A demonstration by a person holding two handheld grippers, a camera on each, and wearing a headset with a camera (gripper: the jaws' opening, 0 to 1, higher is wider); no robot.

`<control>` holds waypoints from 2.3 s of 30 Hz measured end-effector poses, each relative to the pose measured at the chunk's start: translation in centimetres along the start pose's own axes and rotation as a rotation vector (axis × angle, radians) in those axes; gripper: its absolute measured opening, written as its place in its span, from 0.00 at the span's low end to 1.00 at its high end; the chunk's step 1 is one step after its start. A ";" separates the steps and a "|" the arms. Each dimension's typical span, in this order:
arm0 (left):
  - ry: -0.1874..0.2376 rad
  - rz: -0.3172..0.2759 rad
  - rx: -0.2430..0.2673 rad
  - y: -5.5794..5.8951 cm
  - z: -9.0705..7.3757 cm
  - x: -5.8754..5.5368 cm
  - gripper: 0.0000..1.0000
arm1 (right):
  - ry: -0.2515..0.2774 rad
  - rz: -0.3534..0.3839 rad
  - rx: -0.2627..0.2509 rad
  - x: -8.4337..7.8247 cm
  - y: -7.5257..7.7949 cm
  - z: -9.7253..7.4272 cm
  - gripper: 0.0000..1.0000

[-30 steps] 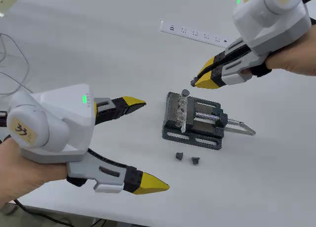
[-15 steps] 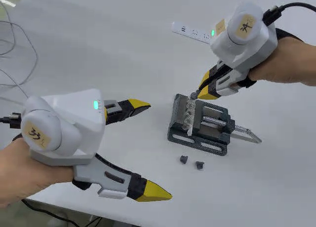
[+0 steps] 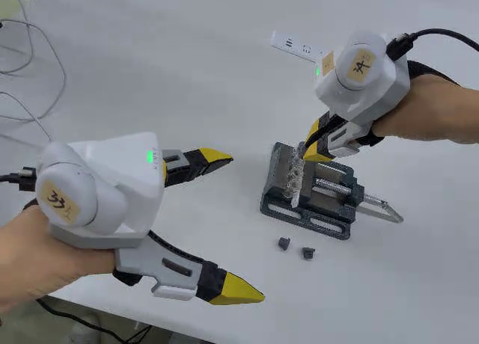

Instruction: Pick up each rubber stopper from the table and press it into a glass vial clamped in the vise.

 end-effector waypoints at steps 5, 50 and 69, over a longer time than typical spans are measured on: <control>0.004 -0.006 0.000 0.0 0.0 0.0 0.99 | -0.004 0.009 0.002 -0.2 0.1 0.2 0.05; 0.010 -0.039 -0.004 0.0 0.0 -0.3 0.96 | -0.066 0.012 0.004 -0.2 0.4 1.2 0.04; 0.013 -0.047 -0.002 0.1 -0.1 -0.5 0.95 | -0.088 0.015 0.006 -0.2 0.2 1.1 0.04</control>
Point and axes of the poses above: the centre of the closed fingertips' face, and the gripper's own axes: z roughly forward along the fingers, y roughly to its right, x roughly out of its top, the point moved 1 cm from there along -z, roughly backward along the fingers, and after that the axes turned 11 degrees about x, right-handed, at the moved point
